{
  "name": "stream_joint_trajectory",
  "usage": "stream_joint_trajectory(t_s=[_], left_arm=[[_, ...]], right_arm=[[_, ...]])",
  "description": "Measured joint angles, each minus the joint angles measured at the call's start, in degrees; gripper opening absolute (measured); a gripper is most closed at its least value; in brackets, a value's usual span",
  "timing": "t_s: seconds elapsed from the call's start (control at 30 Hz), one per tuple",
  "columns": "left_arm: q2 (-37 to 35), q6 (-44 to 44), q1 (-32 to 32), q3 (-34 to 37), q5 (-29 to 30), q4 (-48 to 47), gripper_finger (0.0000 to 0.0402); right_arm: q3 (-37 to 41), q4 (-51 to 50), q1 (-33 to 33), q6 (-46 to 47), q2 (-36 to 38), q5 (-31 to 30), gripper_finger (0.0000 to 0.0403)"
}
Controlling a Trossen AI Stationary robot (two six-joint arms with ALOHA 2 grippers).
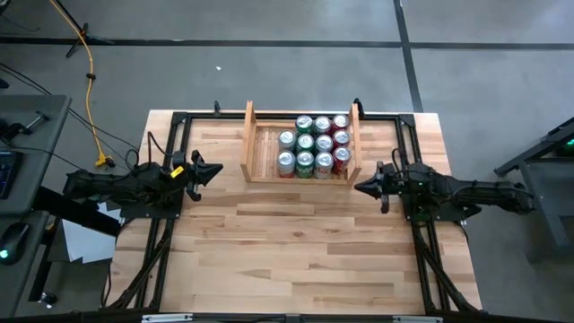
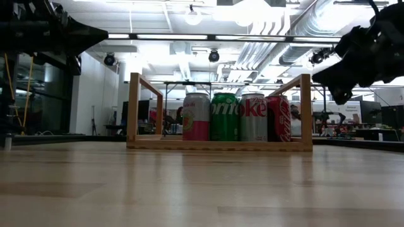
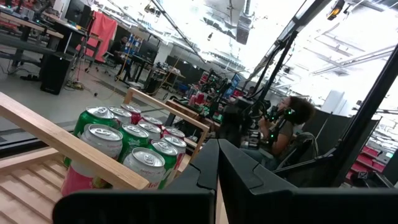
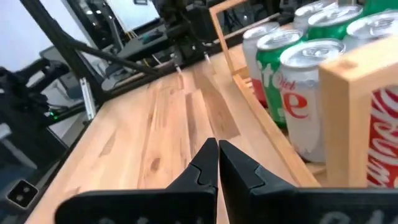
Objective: Place canned beverage on shelf
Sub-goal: Return to Home Position
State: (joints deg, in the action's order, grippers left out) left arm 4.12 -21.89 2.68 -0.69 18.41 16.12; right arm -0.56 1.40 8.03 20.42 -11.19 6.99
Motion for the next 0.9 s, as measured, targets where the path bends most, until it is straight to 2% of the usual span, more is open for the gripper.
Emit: stream_joint_trajectory(t_s=[0.17, 0.3, 0.9], left_arm=[[0.0, 0.0, 0.0, 0.0, 0.0, 0.0, 0.0001], [0.0, 0.0, 0.0, 0.0, 0.0, 0.0, 0.0001], [0.0, 0.0, 0.0, 0.0, 0.0, 0.0, 0.0001]], right_arm=[[0.0, 0.0, -0.9, -0.9, -1.6, -1.2, 0.0], [0.0, -0.4, -1.1, 2.7, -2.3, -3.5, 0.0], [-0.1, -0.5, -1.1, 3.1, -2.3, -3.5, 0.0]])
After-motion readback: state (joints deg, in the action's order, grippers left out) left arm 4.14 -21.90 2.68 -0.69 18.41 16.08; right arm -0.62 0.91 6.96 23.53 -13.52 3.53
